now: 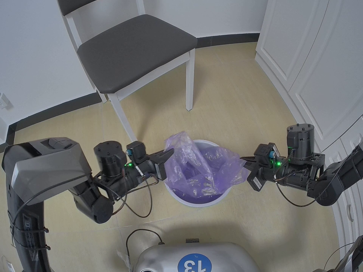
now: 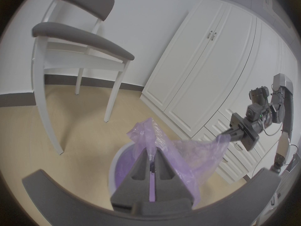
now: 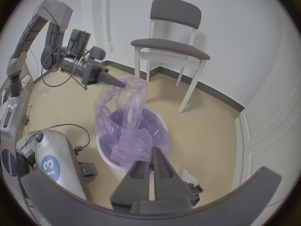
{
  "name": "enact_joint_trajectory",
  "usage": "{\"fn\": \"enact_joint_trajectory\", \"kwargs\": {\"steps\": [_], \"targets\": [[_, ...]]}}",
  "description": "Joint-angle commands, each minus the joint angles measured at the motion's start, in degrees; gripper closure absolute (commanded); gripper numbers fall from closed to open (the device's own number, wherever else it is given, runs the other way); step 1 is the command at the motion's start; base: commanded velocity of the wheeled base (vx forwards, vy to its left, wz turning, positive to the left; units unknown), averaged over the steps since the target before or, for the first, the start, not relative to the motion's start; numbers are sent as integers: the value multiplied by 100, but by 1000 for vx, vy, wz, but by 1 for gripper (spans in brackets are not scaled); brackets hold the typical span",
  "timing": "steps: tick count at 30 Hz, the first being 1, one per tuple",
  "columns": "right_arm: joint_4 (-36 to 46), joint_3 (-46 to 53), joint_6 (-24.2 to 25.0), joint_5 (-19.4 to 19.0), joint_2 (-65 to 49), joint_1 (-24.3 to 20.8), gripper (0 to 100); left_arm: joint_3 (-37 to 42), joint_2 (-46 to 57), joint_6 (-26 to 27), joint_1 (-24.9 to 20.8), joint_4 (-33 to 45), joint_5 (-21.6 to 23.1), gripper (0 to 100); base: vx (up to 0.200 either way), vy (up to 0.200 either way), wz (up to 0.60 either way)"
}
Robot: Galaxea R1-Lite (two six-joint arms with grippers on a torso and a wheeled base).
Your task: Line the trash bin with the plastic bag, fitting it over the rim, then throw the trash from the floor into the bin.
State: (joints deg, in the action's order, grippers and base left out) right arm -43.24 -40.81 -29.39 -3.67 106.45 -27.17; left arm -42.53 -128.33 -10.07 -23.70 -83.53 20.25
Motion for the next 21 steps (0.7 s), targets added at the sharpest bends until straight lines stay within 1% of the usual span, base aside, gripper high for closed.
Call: {"fn": "enact_joint_trajectory", "kwargs": {"steps": [1,3,4,5,7,10,12,13,14,18,21], "targets": [[-185,-366,267,156,280,45,100,1177,388,23,779,-647,550,100,0,0,0],[-44,-761,425,385,412,204,100,1476,607,31,1034,-647,700,100,0,0,0],[-18,-788,434,402,412,212,100,1494,616,31,1043,-647,709,100,0,0,0],[492,-1183,505,657,421,335,100,1581,722,31,1148,-647,717,100,0,0,0],[1257,-1500,619,789,324,441,100,1625,845,31,1218,-621,717,100,0,0,0],[2434,-1851,865,842,51,573,100,1617,1003,58,1298,-251,717,100,0,0,0],[3094,-1992,918,868,-45,669,100,1581,1144,67,1350,135,717,100,0,0,0],[3181,-2001,918,868,-63,687,100,1581,1170,67,1359,197,717,100,0,0,0],[3612,-2001,883,877,-212,792,100,1564,1302,75,1359,566,717,100,0,0,0],[4333,-1939,812,885,-362,872,100,1555,1460,339,1377,1234,717,100,0,0,0],[4755,-2009,601,885,-450,1047,100,1537,1574,638,1473,1726,717,100,0,0,0]]}}
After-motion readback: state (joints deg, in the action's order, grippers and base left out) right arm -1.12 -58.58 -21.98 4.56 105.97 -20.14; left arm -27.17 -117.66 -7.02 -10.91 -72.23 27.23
